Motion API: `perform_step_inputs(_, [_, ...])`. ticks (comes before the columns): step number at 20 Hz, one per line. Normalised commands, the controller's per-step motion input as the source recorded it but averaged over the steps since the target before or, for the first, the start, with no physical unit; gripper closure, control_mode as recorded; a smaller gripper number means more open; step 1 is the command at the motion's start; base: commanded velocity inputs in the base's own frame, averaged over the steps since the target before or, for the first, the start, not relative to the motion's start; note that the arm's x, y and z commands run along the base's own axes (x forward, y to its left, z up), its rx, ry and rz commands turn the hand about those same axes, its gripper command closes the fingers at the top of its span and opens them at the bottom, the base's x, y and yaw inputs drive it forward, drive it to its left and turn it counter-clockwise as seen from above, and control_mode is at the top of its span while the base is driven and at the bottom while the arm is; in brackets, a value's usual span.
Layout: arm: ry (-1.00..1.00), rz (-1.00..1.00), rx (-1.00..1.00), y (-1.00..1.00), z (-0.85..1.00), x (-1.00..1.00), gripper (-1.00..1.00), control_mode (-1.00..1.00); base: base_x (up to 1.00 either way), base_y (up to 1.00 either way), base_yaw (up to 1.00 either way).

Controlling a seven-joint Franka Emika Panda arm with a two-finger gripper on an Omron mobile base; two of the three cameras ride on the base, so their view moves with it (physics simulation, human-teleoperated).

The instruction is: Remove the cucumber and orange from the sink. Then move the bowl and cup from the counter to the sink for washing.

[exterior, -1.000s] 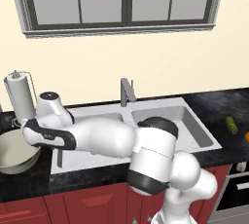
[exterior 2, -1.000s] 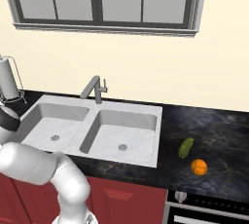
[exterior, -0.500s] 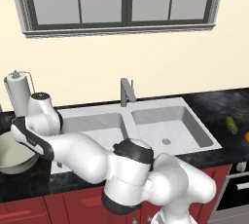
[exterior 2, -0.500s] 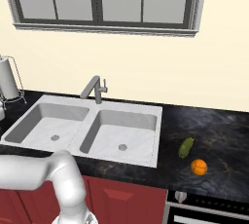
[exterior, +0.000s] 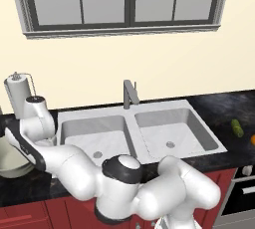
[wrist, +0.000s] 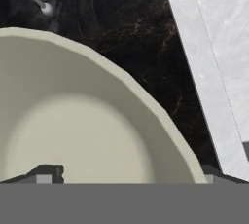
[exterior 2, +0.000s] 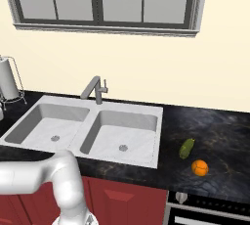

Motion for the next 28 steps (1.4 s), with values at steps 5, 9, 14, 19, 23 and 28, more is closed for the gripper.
perform_step_inputs(5, [0.00, 0.00, 0.00, 0.12, -0.25, 0.00, -1.00, -1.00, 0.00, 0.00, 0.00])
perform_step_inputs(9, [0.00, 0.00, 0.00, 0.13, -0.30, 0.00, -1.00, -1.00, 0.00, 0.00, 0.00])
perform_step_inputs(14, [0.00, 0.00, 0.00, 0.14, -0.29, -0.09, -1.00, -1.00, 0.00, 0.00, 0.00])
perform_step_inputs(19, [0.00, 0.00, 0.00, 0.10, -0.31, -0.22, 1.00, -1.00, 0.00, 0.00, 0.00])
perform_step_inputs(23, [0.00, 0.00, 0.00, 0.03, -0.31, -0.24, 1.00, -1.00, 0.00, 0.00, 0.00])
perform_step_inputs(28, [-0.07, 0.00, 0.00, -0.02, -0.17, -0.25, 1.00, -1.00, 0.00, 0.00, 0.00])
